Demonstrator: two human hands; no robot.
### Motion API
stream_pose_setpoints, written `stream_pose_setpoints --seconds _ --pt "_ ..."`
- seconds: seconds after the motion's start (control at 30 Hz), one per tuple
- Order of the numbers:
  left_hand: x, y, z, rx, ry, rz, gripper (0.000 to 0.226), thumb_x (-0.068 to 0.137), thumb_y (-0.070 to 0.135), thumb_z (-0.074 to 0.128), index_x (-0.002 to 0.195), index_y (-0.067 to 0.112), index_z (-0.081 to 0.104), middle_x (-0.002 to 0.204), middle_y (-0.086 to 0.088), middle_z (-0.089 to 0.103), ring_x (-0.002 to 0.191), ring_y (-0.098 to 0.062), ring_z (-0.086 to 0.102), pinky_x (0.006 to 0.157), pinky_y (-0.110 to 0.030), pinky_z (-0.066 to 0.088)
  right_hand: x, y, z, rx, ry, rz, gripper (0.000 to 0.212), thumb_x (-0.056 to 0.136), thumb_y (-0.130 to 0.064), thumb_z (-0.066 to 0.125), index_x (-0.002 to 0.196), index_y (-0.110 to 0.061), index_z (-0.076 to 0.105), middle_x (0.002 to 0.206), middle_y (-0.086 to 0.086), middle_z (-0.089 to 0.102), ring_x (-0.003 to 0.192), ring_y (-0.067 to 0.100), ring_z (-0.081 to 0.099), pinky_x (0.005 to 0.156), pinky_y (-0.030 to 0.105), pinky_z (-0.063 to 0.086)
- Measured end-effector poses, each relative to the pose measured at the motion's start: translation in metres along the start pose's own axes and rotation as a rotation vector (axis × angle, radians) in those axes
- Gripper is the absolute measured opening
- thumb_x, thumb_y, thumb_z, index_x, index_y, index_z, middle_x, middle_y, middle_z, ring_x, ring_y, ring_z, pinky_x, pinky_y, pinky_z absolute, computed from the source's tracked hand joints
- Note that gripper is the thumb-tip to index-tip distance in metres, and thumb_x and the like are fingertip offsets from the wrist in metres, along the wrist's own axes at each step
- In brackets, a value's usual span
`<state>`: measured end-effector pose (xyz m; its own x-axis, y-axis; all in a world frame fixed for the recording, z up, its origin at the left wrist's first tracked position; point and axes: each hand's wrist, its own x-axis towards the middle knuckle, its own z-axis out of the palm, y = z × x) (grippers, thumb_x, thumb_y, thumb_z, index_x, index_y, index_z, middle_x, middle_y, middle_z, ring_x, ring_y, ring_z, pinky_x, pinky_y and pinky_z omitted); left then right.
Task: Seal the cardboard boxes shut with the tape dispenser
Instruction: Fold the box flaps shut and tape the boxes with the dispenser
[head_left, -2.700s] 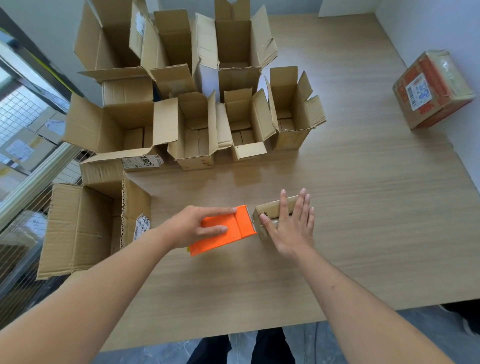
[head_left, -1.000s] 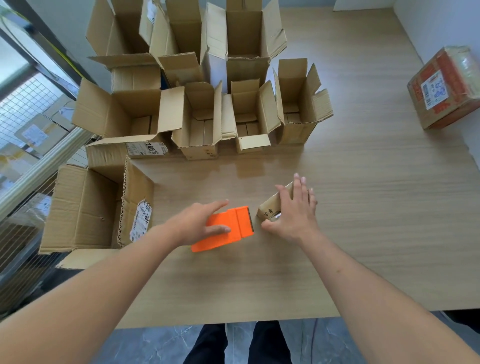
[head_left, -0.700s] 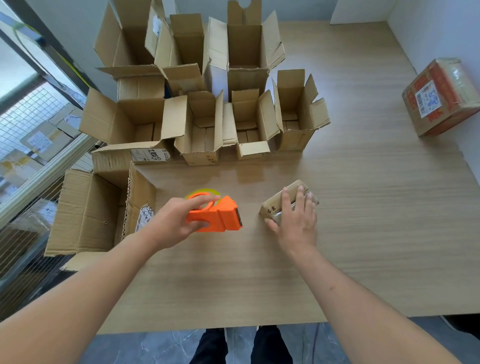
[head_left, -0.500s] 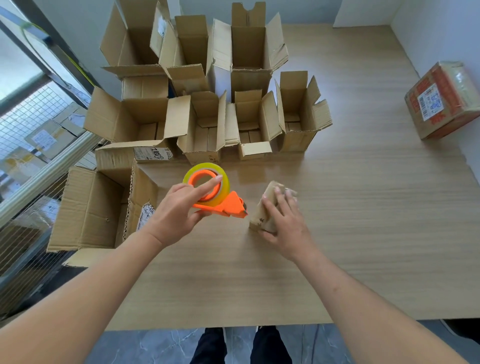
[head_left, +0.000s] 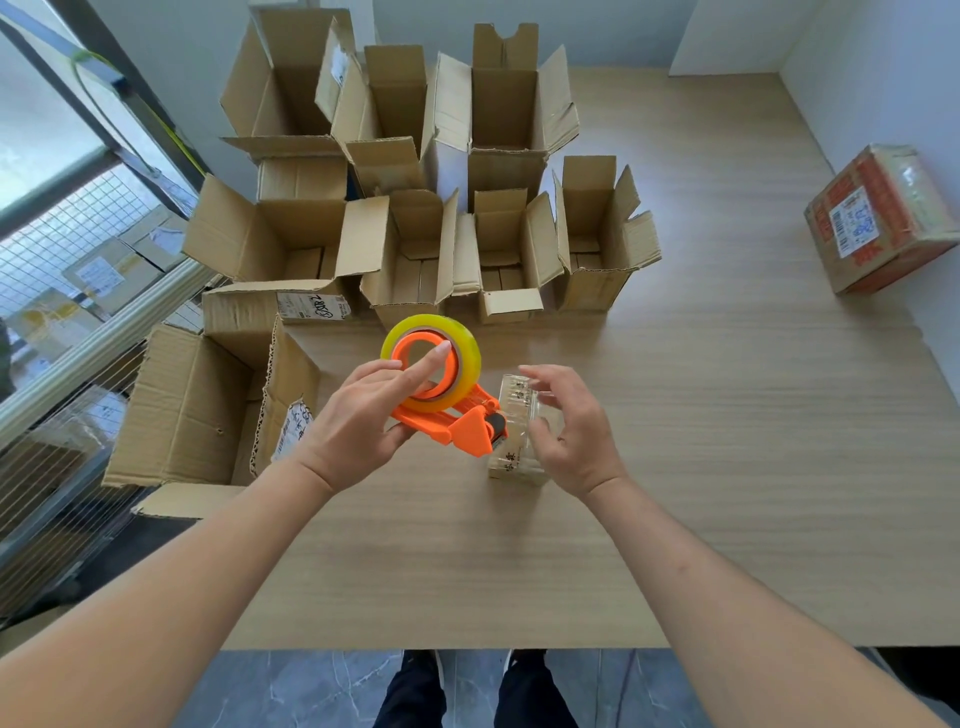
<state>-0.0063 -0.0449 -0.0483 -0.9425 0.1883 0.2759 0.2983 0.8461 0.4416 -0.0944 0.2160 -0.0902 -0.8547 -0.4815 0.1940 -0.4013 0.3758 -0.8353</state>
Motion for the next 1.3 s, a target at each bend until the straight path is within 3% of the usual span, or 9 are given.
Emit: stream_pose_setpoints --seconds 0.13,0.23,0.33,0.5,0.63,0.77,0.87,1.07,1.3 --pt "-0.003 0.002 0.001 -0.004 0.006 -0.017 0.096 0.075 0.009 0.087 0.155 0.01 0.035 0.113 -0.008 0.073 0.112 -0.017 0.055 0.116 -0.016 0.021 -0.003 -0.015 -0.002 0.008 -0.081 -0.131 0.06 0.075 0.002 0.067 0.132 -0.014 0.059 0.124 0.0 0.054 0.105 0.02 0.06 0.085 0.032 0.056" --pt "-0.007 0.002 0.001 -0.008 0.002 -0.029 0.098 0.077 0.014 0.087 0.157 0.016 0.031 0.116 -0.007 0.072 0.111 -0.024 0.062 0.113 -0.032 0.035 -0.008 -0.016 -0.003 0.003 -0.119 -0.153 0.058 0.075 0.001 0.069 0.13 -0.015 0.061 0.128 -0.001 0.056 0.108 0.018 0.06 0.083 0.03 0.056" --pt "-0.012 0.004 0.001 0.003 -0.005 -0.035 0.095 0.077 0.016 0.086 0.156 0.014 0.033 0.117 -0.008 0.071 0.112 -0.027 0.063 0.11 -0.04 0.041 -0.013 -0.016 0.0 -0.027 -0.1 -0.204 0.043 0.082 -0.001 0.072 0.123 -0.011 0.067 0.124 0.001 0.062 0.107 0.015 0.062 0.081 0.031 0.058" --pt "-0.018 0.012 -0.002 -0.028 -0.072 -0.075 0.095 0.08 0.023 0.084 0.158 0.022 0.03 0.123 -0.009 0.068 0.116 -0.03 0.061 0.103 -0.047 0.049 -0.018 -0.021 0.001 -0.092 0.058 -0.226 0.012 0.094 -0.008 0.072 0.105 -0.008 0.077 0.096 0.001 0.071 0.082 0.016 0.067 0.071 0.03 0.057" --pt "-0.016 0.018 -0.006 -0.053 -0.147 -0.032 0.096 0.086 0.023 0.08 0.16 0.036 0.019 0.121 -0.005 0.067 0.106 -0.025 0.061 0.099 -0.04 0.047 -0.023 -0.027 0.0 -0.013 0.122 0.007 0.008 0.09 -0.015 0.076 0.098 -0.014 0.08 0.086 -0.013 0.073 0.077 0.0 0.066 0.073 0.029 0.055" --pt "-0.012 0.029 -0.011 0.041 -0.391 0.084 0.078 0.103 0.03 0.054 0.158 0.049 0.003 0.1 0.002 0.057 0.083 -0.02 0.049 0.081 -0.035 0.043 -0.027 -0.028 -0.003 0.026 0.084 0.246 0.018 0.088 -0.001 0.072 0.1 -0.011 0.08 0.08 -0.002 0.076 0.069 0.011 0.072 0.073 0.03 0.059" --pt "-0.017 0.031 -0.01 -0.014 -0.478 0.037 0.064 0.105 0.045 0.045 0.154 0.059 0.006 0.087 0.007 0.048 0.077 -0.015 0.045 0.074 -0.036 0.042 -0.033 -0.029 -0.004 0.055 0.043 0.399 0.016 0.084 0.005 0.072 0.087 -0.009 0.079 0.069 0.001 0.072 0.055 0.01 0.067 0.063 0.025 0.057" --pt "-0.022 0.011 -0.011 0.02 -0.579 0.002 0.065 0.093 0.069 0.049 0.146 0.071 0.012 0.094 0.012 0.057 0.078 -0.013 0.052 0.075 -0.035 0.048 -0.059 -0.001 -0.017 0.112 0.111 0.681 0.025 0.083 0.008 0.074 0.07 -0.014 0.073 0.062 0.006 0.069 0.049 0.015 0.062 0.064 0.038 0.063" --pt "-0.028 -0.011 -0.009 0.054 -0.63 -0.042 0.065 0.09 0.07 0.047 0.143 0.074 0.011 0.096 0.011 0.058 0.08 -0.012 0.053 0.074 -0.028 0.045 -0.072 0.006 -0.019 0.11 0.152 0.72 0.015 0.085 0.004 0.076 0.078 -0.01 0.075 0.062 -0.003 0.07 0.05 0.007 0.065 0.056 0.02 0.058"
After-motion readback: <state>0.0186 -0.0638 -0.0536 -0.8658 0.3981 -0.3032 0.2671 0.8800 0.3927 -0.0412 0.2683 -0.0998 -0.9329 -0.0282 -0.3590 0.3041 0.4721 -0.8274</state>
